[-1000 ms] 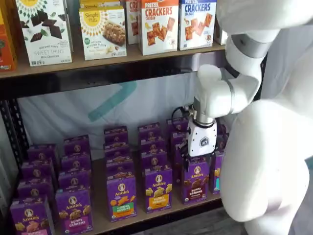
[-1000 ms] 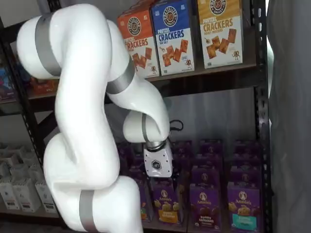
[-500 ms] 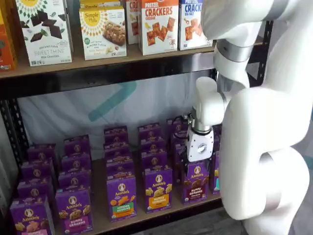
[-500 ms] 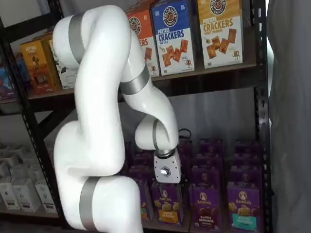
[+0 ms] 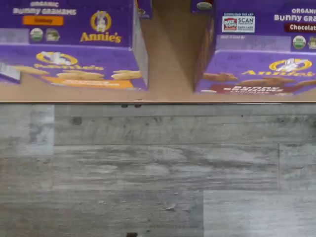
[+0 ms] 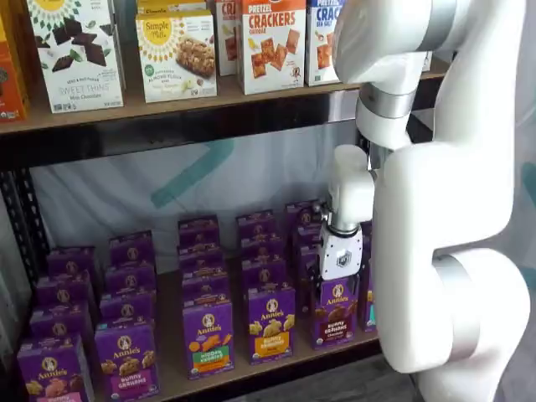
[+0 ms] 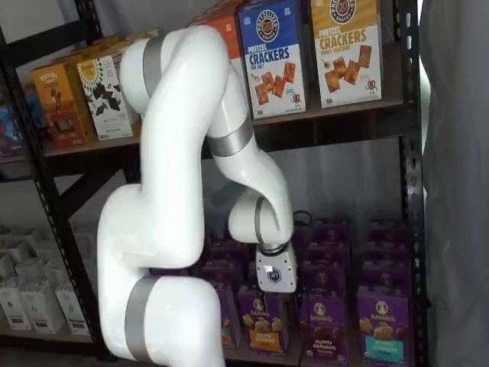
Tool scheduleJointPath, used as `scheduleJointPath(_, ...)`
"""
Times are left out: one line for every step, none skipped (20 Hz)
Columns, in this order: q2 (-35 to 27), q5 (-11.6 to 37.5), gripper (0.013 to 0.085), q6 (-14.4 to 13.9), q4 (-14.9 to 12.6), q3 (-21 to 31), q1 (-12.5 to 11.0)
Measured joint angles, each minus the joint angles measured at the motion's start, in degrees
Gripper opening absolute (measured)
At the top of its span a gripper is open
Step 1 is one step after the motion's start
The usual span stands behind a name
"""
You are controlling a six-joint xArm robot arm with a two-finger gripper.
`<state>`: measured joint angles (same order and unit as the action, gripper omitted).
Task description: Pick up the purple box with a brown patch in the center, on the bottom shelf, the fifth box from the left
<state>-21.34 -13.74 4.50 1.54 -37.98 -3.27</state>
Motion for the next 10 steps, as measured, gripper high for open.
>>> scheduleJointPath(-1.2, -0.2, 0.0850, -0.8, -1.0, -1.0, -0.2)
scheduleJointPath(-2.4, -0.1, 0.0850, -2.1, -2.6, -2.0, -0.4)
scheduleJointPath(-3.5, 0.0, 0.0850, -3.3, -4.1, -3.0, -0.6)
scheduleJointPath(-4.6, 0.1, 0.0850, -4.3, -5.2, -4.0, -0.7)
scheduleJointPath(-5.3, 0.1, 0.0850, -4.9, -6.0, -4.6, -0.8)
scheduleJointPath(-6.0, 0.4, 0.0850, -4.9, -6.0, -5.2, -0.8)
scheduleJointPath(-6.6, 0.7, 0.0850, -5.0, -6.2, -5.7, -0.9)
scheduleJointPath(-7.2, 1.1, 0.0850, -4.9, -6.0, -6.2, -0.9)
scheduleJointPath(-7.8, 1.3, 0.0850, -4.8, -6.0, -6.8, -1.0)
scheduleJointPath(-8.3, 1.5, 0.0850, -4.6, -5.8, -7.2, -1.0)
